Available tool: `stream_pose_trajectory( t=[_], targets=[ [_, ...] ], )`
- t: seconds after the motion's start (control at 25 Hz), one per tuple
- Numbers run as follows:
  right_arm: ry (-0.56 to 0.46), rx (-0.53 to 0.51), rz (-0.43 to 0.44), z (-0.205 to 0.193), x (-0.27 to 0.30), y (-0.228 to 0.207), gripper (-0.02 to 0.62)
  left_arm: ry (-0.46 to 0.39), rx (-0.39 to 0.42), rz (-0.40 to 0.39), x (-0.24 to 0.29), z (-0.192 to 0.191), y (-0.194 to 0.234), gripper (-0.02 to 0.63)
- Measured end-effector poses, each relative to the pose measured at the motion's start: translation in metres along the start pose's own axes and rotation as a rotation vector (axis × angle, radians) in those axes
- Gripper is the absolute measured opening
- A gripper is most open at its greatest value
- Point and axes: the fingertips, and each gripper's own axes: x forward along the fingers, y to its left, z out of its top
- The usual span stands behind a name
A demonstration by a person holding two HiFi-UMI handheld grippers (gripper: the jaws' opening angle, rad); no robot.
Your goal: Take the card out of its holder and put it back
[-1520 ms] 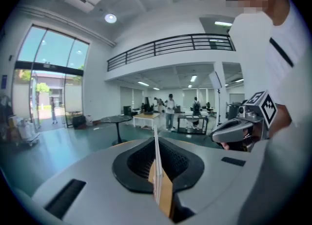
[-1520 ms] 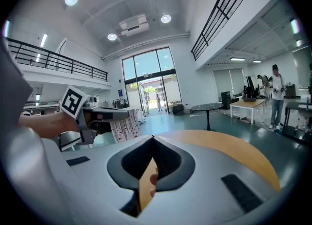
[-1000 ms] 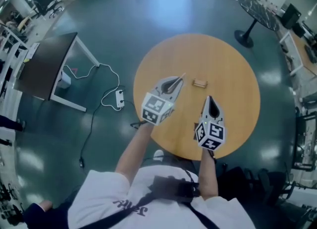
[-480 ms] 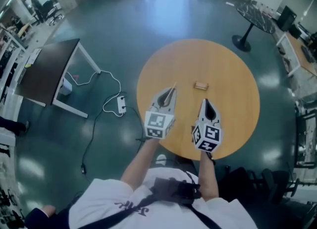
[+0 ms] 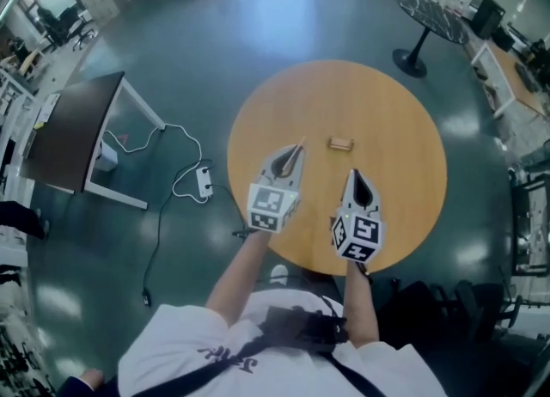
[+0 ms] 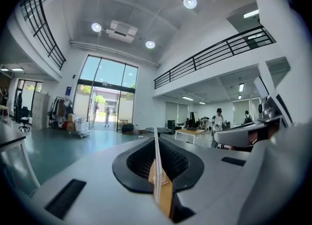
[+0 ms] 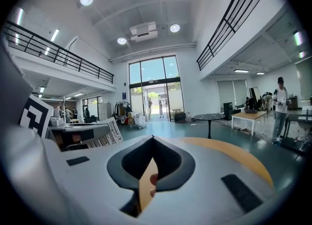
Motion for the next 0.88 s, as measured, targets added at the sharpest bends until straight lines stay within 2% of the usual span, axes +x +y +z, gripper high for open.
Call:
stream_pose_trajectory(
  t=[0.2,0.4,0.56,0.88],
  targets=[
    [0.023,0.015,-0.028,-0.005,0.007,-0.019,0.020,0.029,0.030,-0.046,0.029,-0.005,0.009,0.023],
    [0.042,0.034,-0.047,-0.011,0.019,-0.038,0.020,0.069,0.108,-0.116,0.071,-0.007,0.016,0.023],
    [0.059,0.054,-0.061,-0.017,0.027,-0.053,0.020,0.091,0.156,-0.191,0.107,-0.009,0.014,0.023],
    [0.106,0.073,-0.081,-0.030,0.044,-0.077,0.021,0.097,0.191,-0.343,0.163,-0.007,0.011,0.023]
  ],
)
